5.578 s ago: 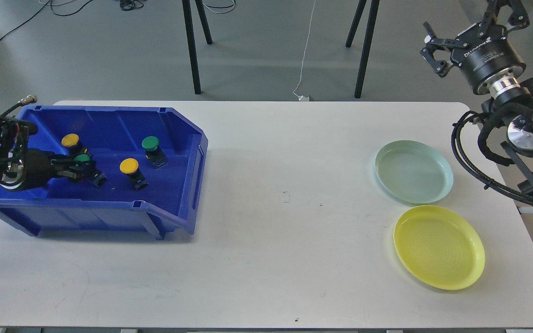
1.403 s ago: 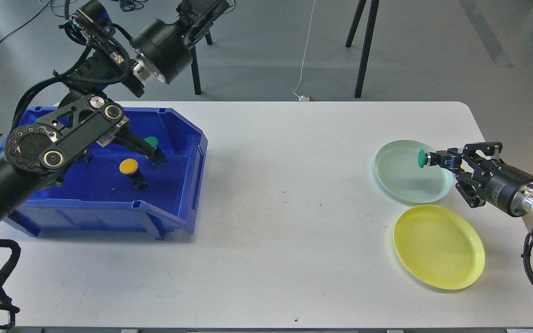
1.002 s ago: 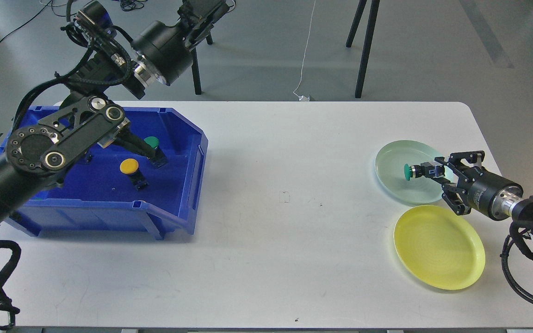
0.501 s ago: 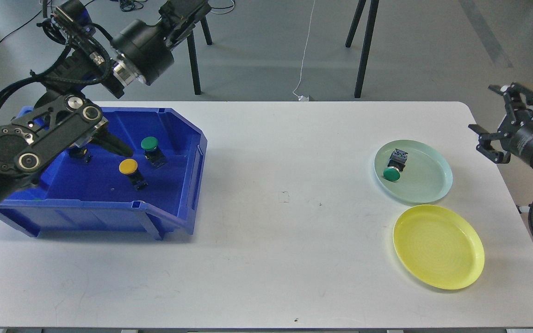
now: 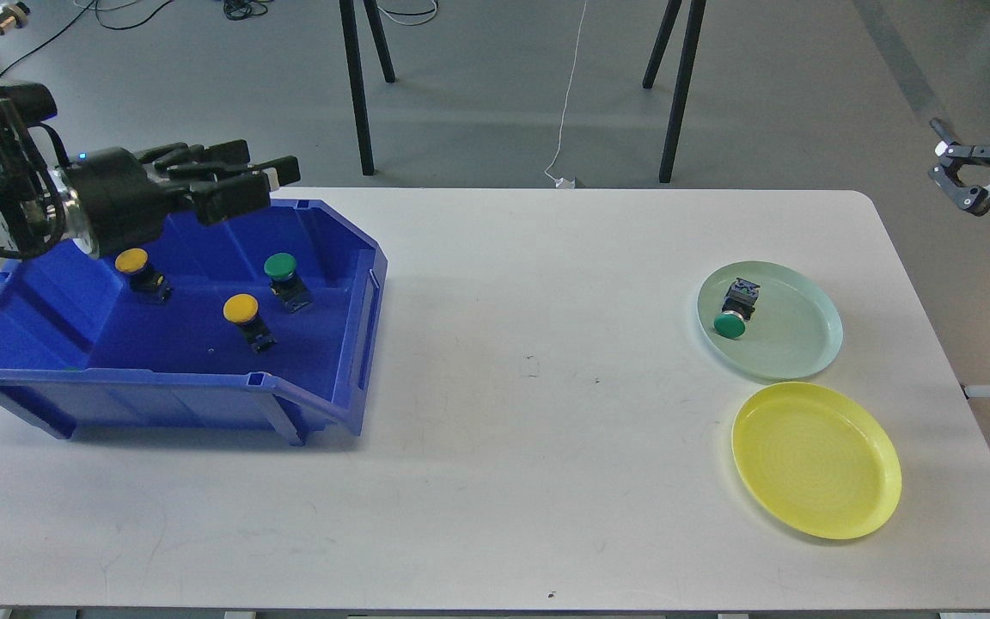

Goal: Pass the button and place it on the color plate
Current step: 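Grasp the yellow-capped button in the bin with the left gripper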

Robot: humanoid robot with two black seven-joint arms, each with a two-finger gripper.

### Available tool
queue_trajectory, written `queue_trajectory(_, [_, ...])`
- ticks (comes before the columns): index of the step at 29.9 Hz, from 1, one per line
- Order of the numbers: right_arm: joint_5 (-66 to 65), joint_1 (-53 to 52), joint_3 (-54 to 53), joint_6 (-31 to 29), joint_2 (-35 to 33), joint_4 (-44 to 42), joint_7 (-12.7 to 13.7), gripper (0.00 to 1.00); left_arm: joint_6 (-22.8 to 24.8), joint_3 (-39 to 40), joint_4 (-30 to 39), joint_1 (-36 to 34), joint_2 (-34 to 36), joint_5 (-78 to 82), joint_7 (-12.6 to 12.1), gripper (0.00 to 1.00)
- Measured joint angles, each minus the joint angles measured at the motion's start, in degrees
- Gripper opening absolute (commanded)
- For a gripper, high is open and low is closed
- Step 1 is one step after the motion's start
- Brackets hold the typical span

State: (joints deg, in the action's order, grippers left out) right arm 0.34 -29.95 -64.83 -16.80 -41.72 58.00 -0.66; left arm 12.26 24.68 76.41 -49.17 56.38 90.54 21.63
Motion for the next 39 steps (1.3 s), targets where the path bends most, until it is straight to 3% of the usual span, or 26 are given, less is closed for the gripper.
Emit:
queue_trajectory(5, [0.01, 0.02, -0.08, -0.14, 0.69, 0.22, -0.29, 0.95, 6.60, -1.83, -0.83, -0.23, -0.28, 11.47, -0.10, 0.84])
queue_trajectory(15, [0.02, 0.32, -0.36, -0.25, 0.73, -0.04, -0.39, 0.95, 14.08, -4.19, -4.90, -0.90, -6.05, 23.33, -0.29, 0.76])
queue_trajectory(29, [0.02, 0.34, -0.41, -0.26, 2.42, 0.19, -0.48, 0.95, 14.71, -6.06, -14.61, -1.09, -10.17, 24.41, -0.58, 0.76])
queue_trajectory(39, [0.02, 0.34, -0.48, -0.25, 2.43, 0.19, -0.48, 0.95, 14.46, -8.10, -15.77, -1.10, -10.26, 24.44, -0.54, 0.71])
